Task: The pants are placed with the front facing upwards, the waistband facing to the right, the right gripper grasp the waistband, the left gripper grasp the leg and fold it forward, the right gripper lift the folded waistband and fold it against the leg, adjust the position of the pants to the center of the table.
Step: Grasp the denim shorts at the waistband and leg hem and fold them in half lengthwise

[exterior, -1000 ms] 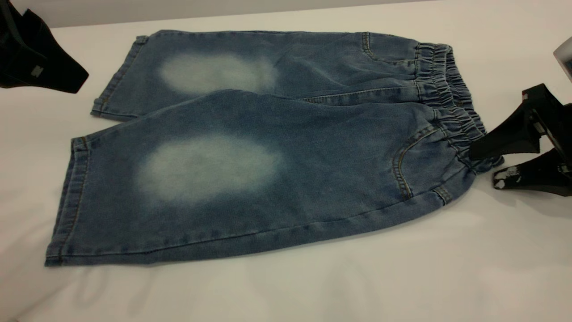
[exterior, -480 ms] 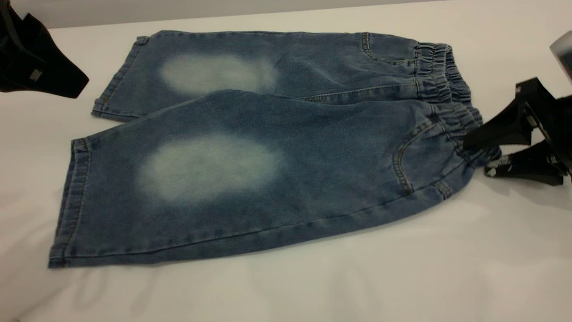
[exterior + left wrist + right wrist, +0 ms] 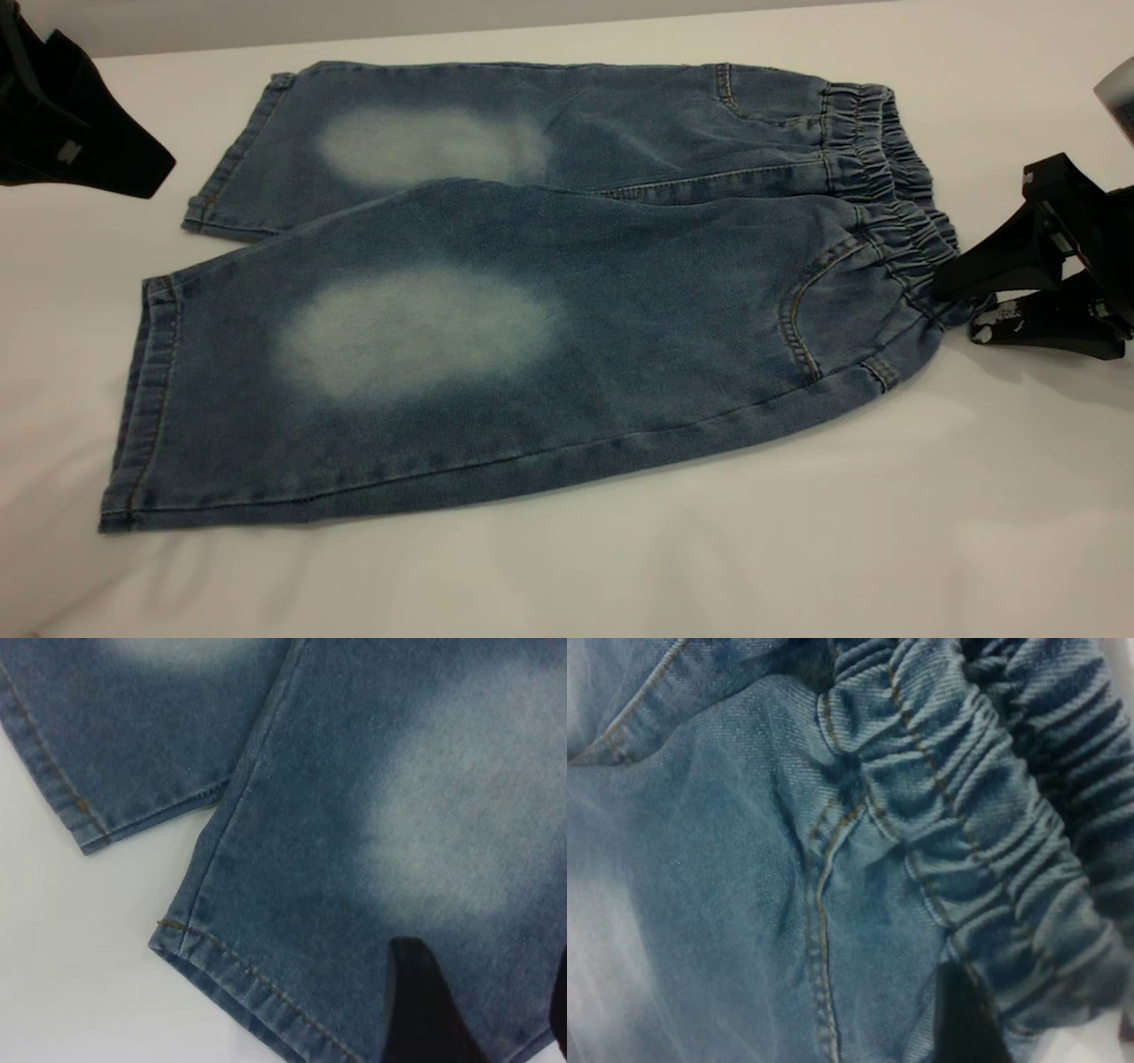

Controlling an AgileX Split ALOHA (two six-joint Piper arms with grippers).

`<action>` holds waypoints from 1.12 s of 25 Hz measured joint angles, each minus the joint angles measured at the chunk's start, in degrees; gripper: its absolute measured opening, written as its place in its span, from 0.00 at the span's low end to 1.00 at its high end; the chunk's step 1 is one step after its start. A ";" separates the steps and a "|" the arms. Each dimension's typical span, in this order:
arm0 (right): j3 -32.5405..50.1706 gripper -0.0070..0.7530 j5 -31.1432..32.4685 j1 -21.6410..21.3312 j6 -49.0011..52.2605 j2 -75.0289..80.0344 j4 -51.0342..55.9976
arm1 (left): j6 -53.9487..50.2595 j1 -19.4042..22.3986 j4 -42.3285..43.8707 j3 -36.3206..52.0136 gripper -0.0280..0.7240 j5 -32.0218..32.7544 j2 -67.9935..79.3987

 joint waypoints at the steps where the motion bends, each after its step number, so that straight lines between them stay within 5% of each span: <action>1: 0.00 0.45 0.00 0.00 0.00 0.00 0.00 | 0.00 0.00 0.00 0.00 0.48 0.00 0.00; 9: -0.37 0.45 -0.71 0.01 -0.07 -0.60 -0.11 | 0.00 0.00 0.00 0.00 0.48 -0.16 0.00; 18: -0.80 0.45 -23.75 0.01 4.62 -6.48 -6.89 | 0.00 0.00 0.11 0.00 0.48 0.74 0.00; 24: -0.81 0.45 -19.23 -0.37 6.42 -6.12 -8.45 | 0.00 0.00 0.11 0.00 0.48 0.77 0.00; 28: -0.18 0.52 -5.56 0.00 8.59 -6.34 -11.47 | 0.00 0.00 0.11 0.00 0.48 1.14 0.00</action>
